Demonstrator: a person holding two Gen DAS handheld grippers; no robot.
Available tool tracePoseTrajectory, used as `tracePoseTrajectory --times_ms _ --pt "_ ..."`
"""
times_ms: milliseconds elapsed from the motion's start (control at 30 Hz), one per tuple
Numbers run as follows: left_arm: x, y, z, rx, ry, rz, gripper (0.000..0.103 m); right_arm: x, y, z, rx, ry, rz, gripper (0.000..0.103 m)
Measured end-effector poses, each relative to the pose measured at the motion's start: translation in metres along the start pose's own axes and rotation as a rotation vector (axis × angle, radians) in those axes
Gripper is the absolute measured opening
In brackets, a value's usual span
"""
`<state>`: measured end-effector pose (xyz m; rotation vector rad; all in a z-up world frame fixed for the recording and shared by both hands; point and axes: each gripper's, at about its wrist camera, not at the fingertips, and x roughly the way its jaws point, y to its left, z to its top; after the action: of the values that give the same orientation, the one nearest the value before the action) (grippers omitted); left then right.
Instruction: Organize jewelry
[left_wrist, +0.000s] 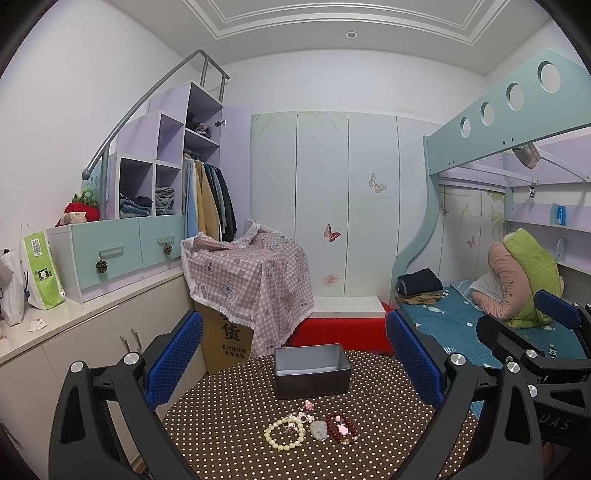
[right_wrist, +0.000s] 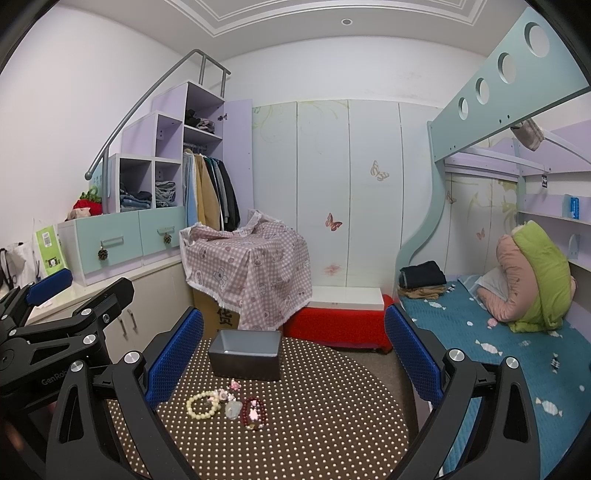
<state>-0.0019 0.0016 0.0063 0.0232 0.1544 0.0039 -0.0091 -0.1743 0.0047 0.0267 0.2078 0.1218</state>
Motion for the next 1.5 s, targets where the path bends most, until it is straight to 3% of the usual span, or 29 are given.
tracePoseTrajectory --times_ms 600,1000,1267,1500 --pt "0.001 0.001 0.001 0.0 0.004 0.0 0.096 -0.002 0.003 0.007 0.0 -0.001 -0.001 0.095" --pt "0.008 -0.002 -0.009 0.0 0.024 0.001 0.096 0.018 0.001 -0.014 0.005 0.021 0.001 0.095" --pt "0.033 0.002 -0.02 0.019 0.081 0.009 0.096 0.044 0.0 -0.024 0.012 0.071 0.002 0.095" --pt "0.071 0.02 -0.039 -0.006 0.189 0.021 0.096 0.081 -0.003 -0.042 0.017 0.155 -0.001 0.095"
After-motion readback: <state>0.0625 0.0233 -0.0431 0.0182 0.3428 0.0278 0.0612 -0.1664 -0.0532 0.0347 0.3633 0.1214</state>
